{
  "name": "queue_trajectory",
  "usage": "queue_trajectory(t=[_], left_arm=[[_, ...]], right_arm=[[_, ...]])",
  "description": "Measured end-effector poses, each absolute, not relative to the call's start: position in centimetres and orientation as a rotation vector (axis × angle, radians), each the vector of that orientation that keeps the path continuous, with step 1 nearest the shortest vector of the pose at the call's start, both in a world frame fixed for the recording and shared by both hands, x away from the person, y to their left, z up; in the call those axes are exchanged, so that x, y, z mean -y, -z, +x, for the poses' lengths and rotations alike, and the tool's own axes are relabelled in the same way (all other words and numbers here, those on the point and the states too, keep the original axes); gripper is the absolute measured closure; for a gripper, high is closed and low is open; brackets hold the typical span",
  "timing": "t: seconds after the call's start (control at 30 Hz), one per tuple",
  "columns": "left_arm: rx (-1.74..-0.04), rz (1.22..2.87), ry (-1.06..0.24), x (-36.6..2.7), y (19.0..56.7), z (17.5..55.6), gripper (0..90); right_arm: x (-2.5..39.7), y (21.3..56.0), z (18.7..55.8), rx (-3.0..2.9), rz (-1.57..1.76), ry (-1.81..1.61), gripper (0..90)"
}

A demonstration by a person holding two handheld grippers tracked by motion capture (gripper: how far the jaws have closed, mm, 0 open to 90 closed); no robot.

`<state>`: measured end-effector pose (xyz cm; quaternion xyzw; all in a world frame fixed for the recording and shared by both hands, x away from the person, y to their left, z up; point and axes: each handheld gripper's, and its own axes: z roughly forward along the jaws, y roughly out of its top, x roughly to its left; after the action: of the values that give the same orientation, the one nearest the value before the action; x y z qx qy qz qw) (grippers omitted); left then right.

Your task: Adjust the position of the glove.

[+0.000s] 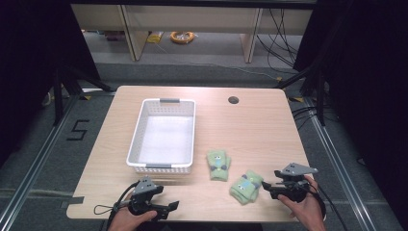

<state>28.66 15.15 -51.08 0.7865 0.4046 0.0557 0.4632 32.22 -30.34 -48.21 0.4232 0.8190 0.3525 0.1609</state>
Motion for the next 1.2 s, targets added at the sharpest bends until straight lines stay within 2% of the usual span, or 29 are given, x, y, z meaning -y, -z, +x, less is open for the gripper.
queue_trajectory(t=[0.43,0.6,1.2], left_arm=[[-0.998,1.939,-0.141,-15.3,51.1,28.8,15.7],[-1.003,1.928,-0.15,-15.2,51.1,28.8,15.7],[-1.009,1.92,-0.159,-15.4,50.9,28.8,16.9]], right_arm=[[28.7,46.9,32.2,-2.427,1.03,-1.027,46.1],[27.0,46.4,32.4,-2.454,1.026,-1.116,48.7],[18.4,46.5,35.3,-2.597,0.877,-1.011,62.7]])
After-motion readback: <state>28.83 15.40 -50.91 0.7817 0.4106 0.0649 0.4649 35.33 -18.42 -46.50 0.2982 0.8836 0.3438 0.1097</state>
